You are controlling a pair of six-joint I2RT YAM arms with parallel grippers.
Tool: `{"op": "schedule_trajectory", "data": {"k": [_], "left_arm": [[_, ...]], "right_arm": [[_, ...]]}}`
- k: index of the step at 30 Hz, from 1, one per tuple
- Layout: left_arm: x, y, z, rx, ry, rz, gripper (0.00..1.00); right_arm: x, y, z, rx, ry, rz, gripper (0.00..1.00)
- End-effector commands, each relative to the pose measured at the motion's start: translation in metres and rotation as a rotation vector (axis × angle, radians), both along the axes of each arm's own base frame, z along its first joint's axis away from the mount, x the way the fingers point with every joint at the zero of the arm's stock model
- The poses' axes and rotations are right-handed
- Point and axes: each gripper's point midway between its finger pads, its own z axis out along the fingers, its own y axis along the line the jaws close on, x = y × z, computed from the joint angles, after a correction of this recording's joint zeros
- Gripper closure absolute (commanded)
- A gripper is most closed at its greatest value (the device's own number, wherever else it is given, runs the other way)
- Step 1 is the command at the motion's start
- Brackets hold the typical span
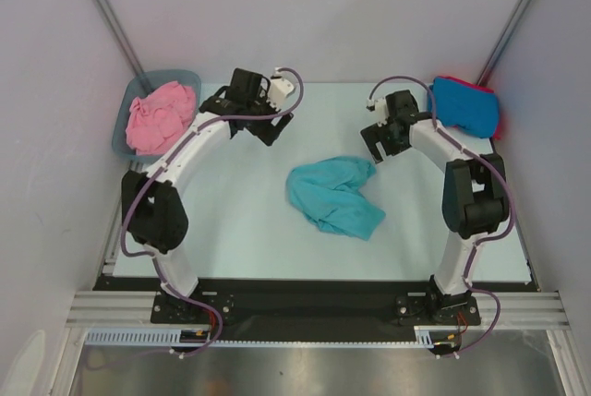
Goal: Fold and stack the t-shirts
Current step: Flatten the tshirt out
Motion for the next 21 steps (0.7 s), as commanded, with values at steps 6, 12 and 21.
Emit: {"op": "schedule_trajectory", "data": {"k": [6,12,21], "left_arm": [[0.023,0.008,-0.019,0.061,-0.023,0.078,0.09],[0.029,0.016,-0.019,0.096,-0.04,0.109,0.09],[0.031,0.014,-0.023,0.095,-0.032,0.113,0.09]], "right_arm": [[-0.042,0.103,0.034,0.186,0.028,0.345,0.06],[-0.06,0.12,0.012,0.109,0.064,0.431,0.05],[-0.061,0.114,0.005,0.07,0.07,0.429,0.4]]}}
